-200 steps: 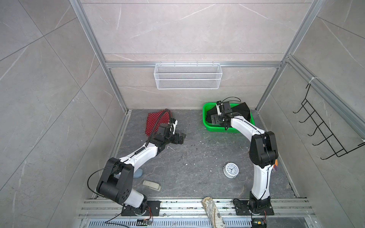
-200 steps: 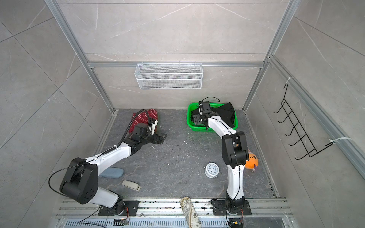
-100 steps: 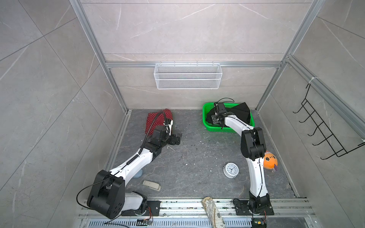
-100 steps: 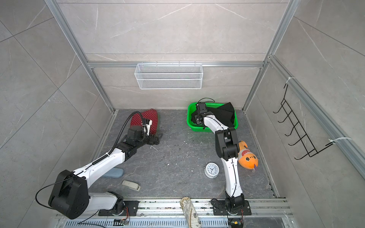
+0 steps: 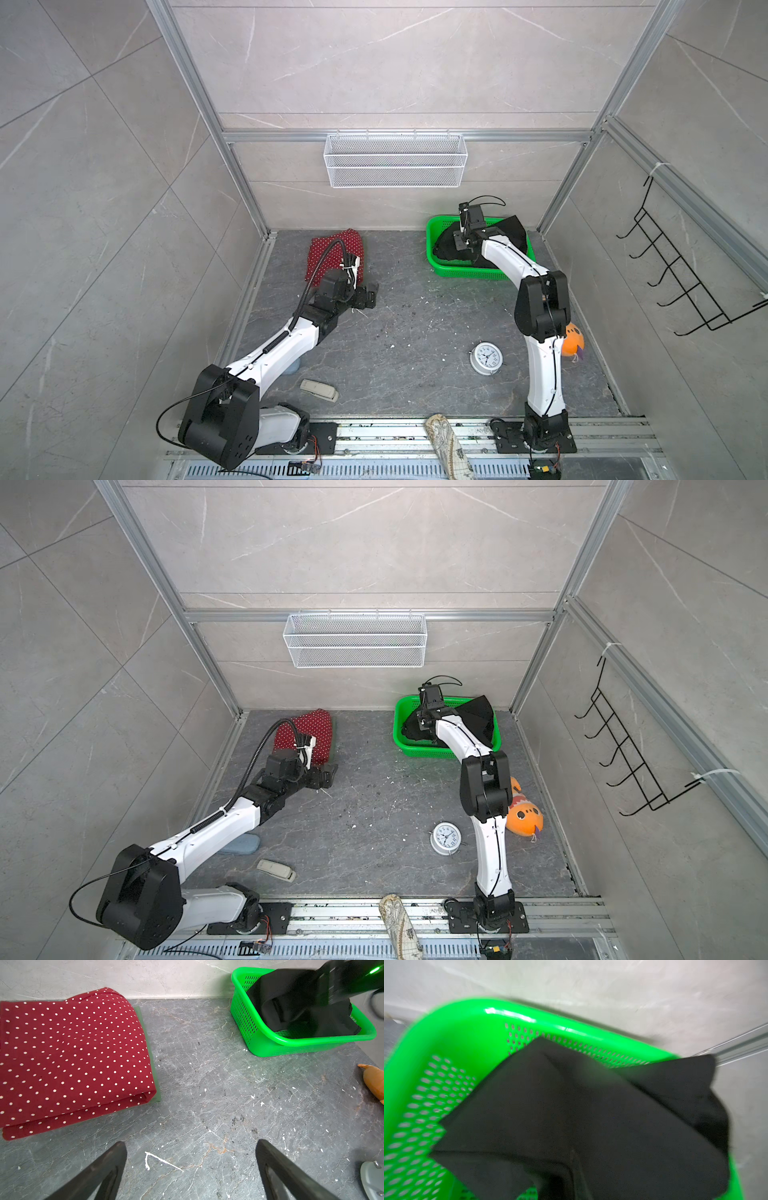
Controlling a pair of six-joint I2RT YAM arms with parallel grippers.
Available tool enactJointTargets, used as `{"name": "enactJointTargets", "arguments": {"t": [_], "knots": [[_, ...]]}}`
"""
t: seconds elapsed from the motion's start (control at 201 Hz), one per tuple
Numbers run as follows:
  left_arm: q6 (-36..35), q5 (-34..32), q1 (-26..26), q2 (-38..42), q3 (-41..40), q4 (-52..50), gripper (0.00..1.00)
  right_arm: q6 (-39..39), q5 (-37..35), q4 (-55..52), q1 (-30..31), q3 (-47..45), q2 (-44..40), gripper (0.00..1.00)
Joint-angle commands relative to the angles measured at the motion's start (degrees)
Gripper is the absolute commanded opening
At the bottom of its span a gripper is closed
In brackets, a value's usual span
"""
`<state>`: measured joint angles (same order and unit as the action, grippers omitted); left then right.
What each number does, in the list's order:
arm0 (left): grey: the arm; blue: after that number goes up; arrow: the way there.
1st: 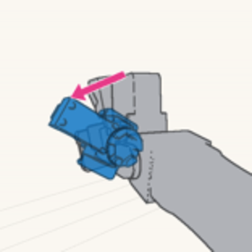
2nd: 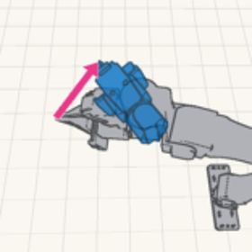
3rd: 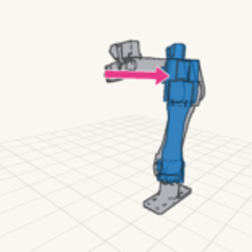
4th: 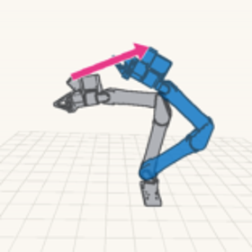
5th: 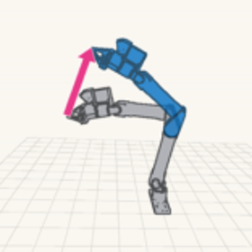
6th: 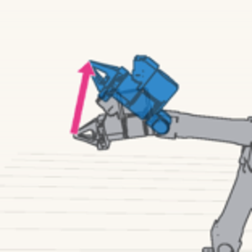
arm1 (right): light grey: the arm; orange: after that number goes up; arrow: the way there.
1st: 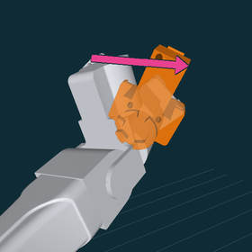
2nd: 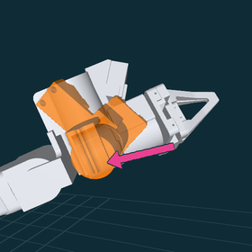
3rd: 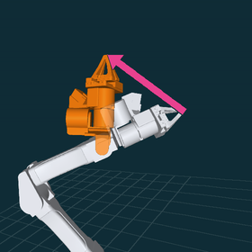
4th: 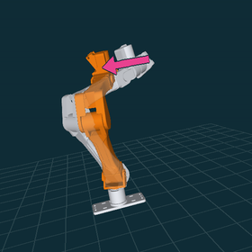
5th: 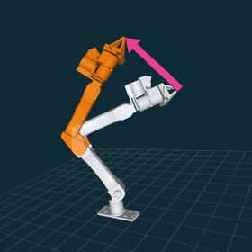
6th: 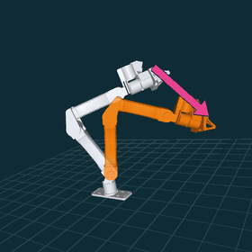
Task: Fold and stack skirts
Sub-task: Pick up the skirt from the basket, then place the skirt at the center of the table.
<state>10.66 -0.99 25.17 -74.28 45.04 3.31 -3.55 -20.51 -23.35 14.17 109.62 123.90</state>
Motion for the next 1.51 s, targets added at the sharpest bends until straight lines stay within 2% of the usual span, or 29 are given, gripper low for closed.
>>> {"name": "enactJointTargets", "arguments": {"t": [0.0, 0.13, 0.204, 0.498, 0.613, 0.892, 1.036, 1.201, 1.355, 1.505], "knots": [[-0.20, -0.57, 0.23, 1.64, -0.69, 3.32, 1.00, 1.48, 0.01, 1.58, 0.06, -1.92, -10.07, 0.00], [-0.38, 0.02, 0.23, 1.11, -0.91, 4.12, 1.00, 1.70, 2.26, 3.17, 0.14, -4.16, -17.04, 0.00], [-0.25, 0.10, 0.23, 0.89, -1.22, 4.75, 1.00, 1.65, 6.17, 3.61, 0.12, -5.32, -20.79, 0.00], [-0.20, 1.15, 0.23, 0.23, -2.40, 7.64, 1.00, 0.38, 31.56, 6.16, 0.49, -10.52, -35.30, 0.00], [-0.24, 1.82, 0.23, 0.10, -3.03, 9.85, 1.00, 0.65, 40.09, 5.86, 1.03, -11.13, -38.83, 0.00], [0.25, 4.27, 0.43, 0.71, -5.16, 16.01, 1.00, 3.88, 52.93, 5.95, 2.05, -11.62, -43.93, 0.00], [-4.81, 5.70, 2.94, 1.36, -6.71, 20.31, 1.00, 6.02, 58.05, 4.99, 2.65, -13.46, -44.91, 0.00], [-13.54, 5.55, 6.84, 1.77, -9.10, 25.02, 1.00, 8.59, 59.83, 6.41, 3.27, -21.36, -46.12, 0.00], [-15.60, 5.77, 7.96, 0.19, -10.46, 26.94, 1.00, 11.56, 57.76, 9.71, 3.31, -30.96, -46.03, 0.00], [-16.44, 6.94, 8.58, -2.71, -10.57, 27.19, 1.00, 13.62, 49.55, 11.64, 3.31, -38.90, -44.34, 0.00]]}}
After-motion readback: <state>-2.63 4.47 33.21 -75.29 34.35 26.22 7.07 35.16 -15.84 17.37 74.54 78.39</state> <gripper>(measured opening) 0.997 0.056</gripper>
